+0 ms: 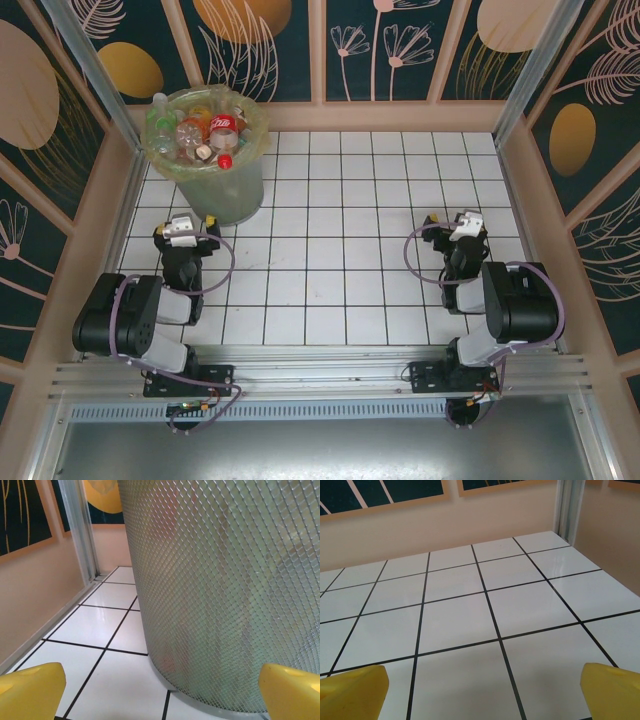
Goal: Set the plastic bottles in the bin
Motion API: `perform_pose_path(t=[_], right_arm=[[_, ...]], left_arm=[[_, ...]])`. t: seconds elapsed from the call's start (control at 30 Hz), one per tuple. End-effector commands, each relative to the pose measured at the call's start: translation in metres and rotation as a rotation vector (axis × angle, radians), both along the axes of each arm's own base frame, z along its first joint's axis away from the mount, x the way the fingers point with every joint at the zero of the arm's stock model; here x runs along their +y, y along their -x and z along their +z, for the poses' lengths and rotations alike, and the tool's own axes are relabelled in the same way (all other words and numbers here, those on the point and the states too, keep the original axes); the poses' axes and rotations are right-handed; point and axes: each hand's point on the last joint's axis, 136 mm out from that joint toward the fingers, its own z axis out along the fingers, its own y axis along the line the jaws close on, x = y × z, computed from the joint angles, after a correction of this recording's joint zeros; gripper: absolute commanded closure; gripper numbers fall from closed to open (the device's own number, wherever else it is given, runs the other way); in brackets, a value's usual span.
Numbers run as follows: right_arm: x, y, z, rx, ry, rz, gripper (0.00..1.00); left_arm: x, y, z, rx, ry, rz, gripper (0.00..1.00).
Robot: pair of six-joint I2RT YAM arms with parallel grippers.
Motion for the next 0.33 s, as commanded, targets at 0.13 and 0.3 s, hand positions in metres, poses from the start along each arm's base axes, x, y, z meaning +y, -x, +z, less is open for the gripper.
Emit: perform_pose_path(t=[0.13,0.3], right_arm=[[0.0004,-0.0054,0.0125,-0.044,0.001,0.01,0.01],[0.0005,-0.0046,0.0121,-0.044,0.002,0.013,0.01]], left_arm=[[0.0017,-0.0176,0.0019,0.016,0.062,-0.059,0.01],[0.0022,-0.0167,0.0023,0.014,0.062,-0.057,0.01]])
